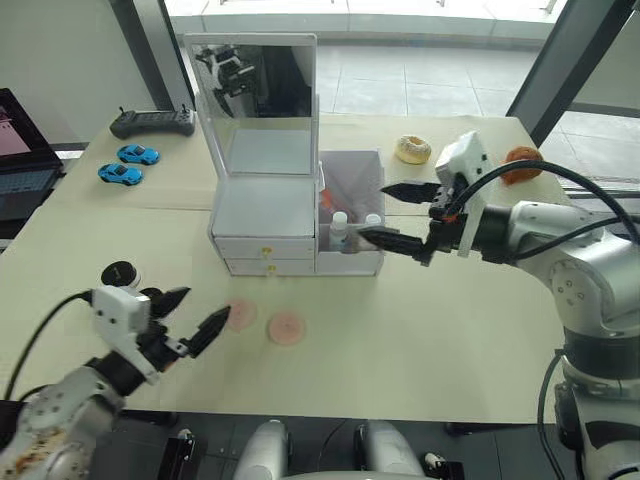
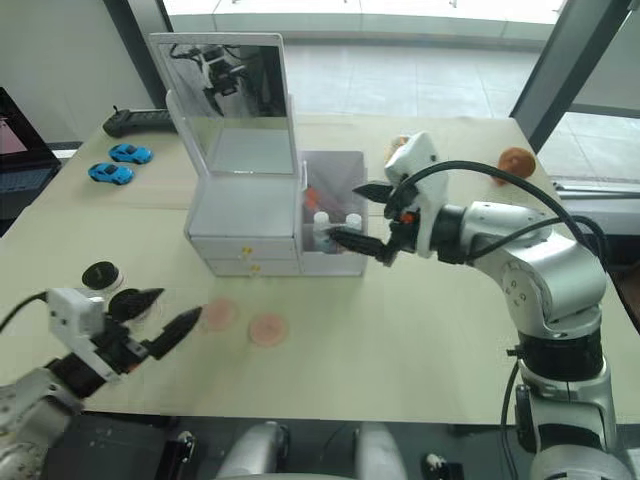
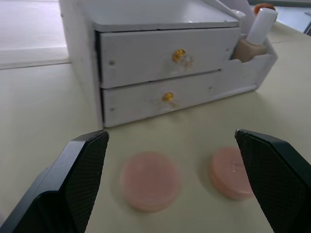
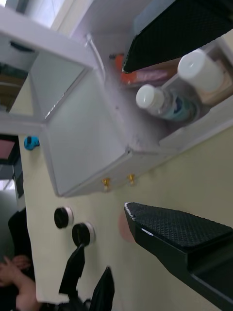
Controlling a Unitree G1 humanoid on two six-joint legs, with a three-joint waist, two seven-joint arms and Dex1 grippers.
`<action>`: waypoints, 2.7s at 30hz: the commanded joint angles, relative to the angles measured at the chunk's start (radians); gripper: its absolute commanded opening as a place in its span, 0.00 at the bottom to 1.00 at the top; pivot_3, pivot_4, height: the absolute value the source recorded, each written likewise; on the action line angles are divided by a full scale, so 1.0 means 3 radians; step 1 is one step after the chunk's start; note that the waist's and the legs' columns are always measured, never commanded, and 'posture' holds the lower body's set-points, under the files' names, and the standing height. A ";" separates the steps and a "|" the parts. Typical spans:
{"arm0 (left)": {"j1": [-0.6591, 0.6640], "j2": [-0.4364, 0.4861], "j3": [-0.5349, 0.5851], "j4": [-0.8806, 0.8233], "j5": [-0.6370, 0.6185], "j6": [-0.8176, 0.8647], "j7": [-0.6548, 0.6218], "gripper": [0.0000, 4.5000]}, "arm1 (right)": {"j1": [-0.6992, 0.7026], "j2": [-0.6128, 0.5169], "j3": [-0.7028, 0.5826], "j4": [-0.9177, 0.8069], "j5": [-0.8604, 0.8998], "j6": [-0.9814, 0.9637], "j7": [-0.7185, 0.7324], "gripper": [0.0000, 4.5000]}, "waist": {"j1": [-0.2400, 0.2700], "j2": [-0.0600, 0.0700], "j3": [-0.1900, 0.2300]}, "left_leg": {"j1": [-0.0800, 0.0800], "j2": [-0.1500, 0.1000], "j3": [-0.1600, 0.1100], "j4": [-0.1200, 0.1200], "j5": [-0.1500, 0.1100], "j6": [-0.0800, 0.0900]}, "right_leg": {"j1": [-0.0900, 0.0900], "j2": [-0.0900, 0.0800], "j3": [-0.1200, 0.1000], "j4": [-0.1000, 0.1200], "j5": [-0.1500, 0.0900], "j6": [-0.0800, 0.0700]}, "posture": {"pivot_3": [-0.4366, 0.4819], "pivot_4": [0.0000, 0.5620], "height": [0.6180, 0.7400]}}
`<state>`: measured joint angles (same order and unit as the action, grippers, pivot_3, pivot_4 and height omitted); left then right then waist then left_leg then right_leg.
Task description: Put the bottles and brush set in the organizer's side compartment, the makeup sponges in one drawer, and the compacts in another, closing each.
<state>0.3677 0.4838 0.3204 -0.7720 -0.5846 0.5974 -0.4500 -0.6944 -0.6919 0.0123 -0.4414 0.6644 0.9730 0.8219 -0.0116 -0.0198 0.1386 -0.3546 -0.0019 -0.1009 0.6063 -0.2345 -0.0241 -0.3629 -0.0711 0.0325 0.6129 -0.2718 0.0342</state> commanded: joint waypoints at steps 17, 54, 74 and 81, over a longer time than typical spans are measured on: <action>-0.0933 -0.1035 -0.1063 0.0565 0.1006 -0.0644 0.0956 1.00 | -0.0276 -0.0075 -0.0067 -0.0354 0.0539 0.0493 -0.0164 1.00 | -0.0010 -0.0002 -0.0002 | 0.0001 0.0003 0.0006 0.0003 0.0000 0.0001 | -0.0002 0.0019 0.0019 -0.0001 0.0004 0.0010 | 0.48 0.27 1.00; -0.0840 -0.1143 -0.1116 0.0647 0.1182 -0.0863 0.0939 0.12 | 0.0211 -0.0454 -0.0258 -0.0423 0.0709 0.0252 -0.0189 1.00 | -0.0014 -0.0004 -0.0002 | 0.0000 0.0009 0.0010 0.0004 0.0000 0.0001 | -0.0003 0.0030 0.0029 -0.0007 0.0000 0.0028 | 0.48 0.27 1.00; 0.0261 -0.0558 -0.0764 -0.0370 0.0398 -0.0453 0.0494 0.12 | 0.0287 -0.0265 -0.0107 -0.0342 0.0583 0.0075 -0.0147 1.00 | -0.0030 0.0000 0.0001 | -0.0007 0.0012 0.0015 0.0001 -0.0003 -0.0002 | -0.0019 0.0031 0.0039 -0.0009 -0.0001 0.0027 | 0.48 0.27 1.00; 0.0207 -0.0492 -0.0736 -0.0374 0.0122 -0.0313 0.0460 0.12 | 0.0262 -0.0233 -0.0095 -0.0322 0.0547 0.0059 -0.0145 1.00 | -0.0006 -0.0001 0.0001 | -0.0007 0.0012 0.0015 0.0001 -0.0003 -0.0002 | -0.0018 0.0030 0.0038 -0.0009 -0.0001 0.0026 | 0.48 0.27 1.00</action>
<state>0.4341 0.3284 0.1026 -0.8385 -0.5048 0.4949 -0.2908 -0.6029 -0.7635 -0.0068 -0.5277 0.8279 1.0212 0.7761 -0.0134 -0.0201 0.1389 -0.3569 0.0017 -0.0964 0.6067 -0.2354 -0.0247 -0.3684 -0.0620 0.0438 0.6101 -0.2722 0.0422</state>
